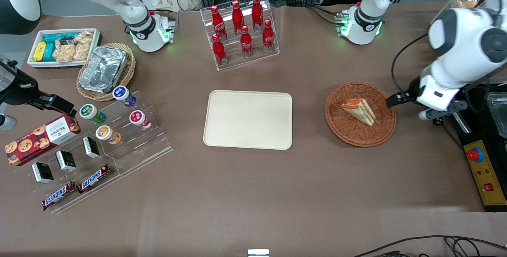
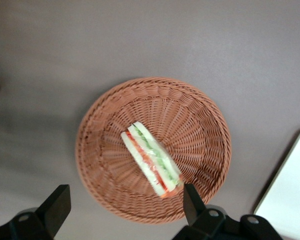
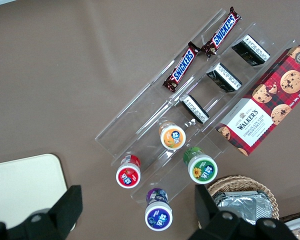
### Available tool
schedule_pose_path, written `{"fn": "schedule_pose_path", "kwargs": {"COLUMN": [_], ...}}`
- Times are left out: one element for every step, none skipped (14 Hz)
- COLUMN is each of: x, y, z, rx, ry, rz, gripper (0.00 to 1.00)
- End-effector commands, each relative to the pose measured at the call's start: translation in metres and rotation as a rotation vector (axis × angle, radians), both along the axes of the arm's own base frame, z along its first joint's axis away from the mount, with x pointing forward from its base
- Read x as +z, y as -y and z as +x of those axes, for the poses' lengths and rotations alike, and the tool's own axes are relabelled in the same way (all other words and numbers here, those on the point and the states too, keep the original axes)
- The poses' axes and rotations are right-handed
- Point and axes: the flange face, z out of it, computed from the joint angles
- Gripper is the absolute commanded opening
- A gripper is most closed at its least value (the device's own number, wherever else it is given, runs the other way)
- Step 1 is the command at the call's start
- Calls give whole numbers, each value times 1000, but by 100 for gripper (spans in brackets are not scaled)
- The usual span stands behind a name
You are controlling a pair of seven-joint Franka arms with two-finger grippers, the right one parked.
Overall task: Place sandwich from basket to tray
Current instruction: 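Move the left gripper over the wrapped sandwich in the wicker basket, then lower the open left gripper and close it on the sandwich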
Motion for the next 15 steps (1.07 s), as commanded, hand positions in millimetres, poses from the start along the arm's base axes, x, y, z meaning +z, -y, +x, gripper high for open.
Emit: {"fn": "schedule_pose_path", "kwargs": {"x": [-14,-24,-33,-43,-54,-62,-77,-92,-106,-118,-127,-134,-141,-147,-151], "y": [13,17,22,24,32,36,37,43,45,47,54,58,58,58,57], "z": [-17,-16,-17,-18,-17,-17,-19,-24,-30,-33,-33,-32,-32,-33,-36], "rx": [106,115,132,178,191,205,231,249,285,315,330,355,362,365,365], "ry": [14,-5,-26,-48,-65,-59,-58,-35,-9,6,11,6,1,7,5], "rz": [3,6,11,18,26,26,29,27,24,22,20,22,23,22,24], "gripper": [100,100,100,100,100,100,100,100,100,100,100,100,100,100,100]}}
